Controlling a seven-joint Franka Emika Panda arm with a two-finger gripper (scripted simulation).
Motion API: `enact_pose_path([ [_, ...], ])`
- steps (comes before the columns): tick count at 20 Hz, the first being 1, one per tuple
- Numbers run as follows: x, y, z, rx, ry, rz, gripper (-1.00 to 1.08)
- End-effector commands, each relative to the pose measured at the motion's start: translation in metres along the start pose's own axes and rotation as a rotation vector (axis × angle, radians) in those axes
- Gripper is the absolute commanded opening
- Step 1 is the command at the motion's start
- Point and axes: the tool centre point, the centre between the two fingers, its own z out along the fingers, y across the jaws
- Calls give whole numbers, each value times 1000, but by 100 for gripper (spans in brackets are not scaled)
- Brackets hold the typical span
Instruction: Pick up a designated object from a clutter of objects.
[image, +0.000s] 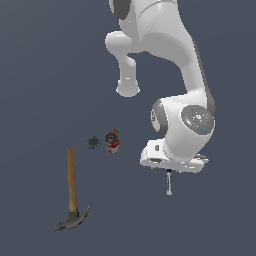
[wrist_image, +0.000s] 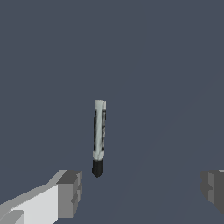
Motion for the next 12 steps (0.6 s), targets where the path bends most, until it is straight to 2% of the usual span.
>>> enact_pose_path([
  [1, 3, -13, 18, 1, 4, 11, 100],
  [12, 4, -40, 60, 5, 8, 35, 100],
])
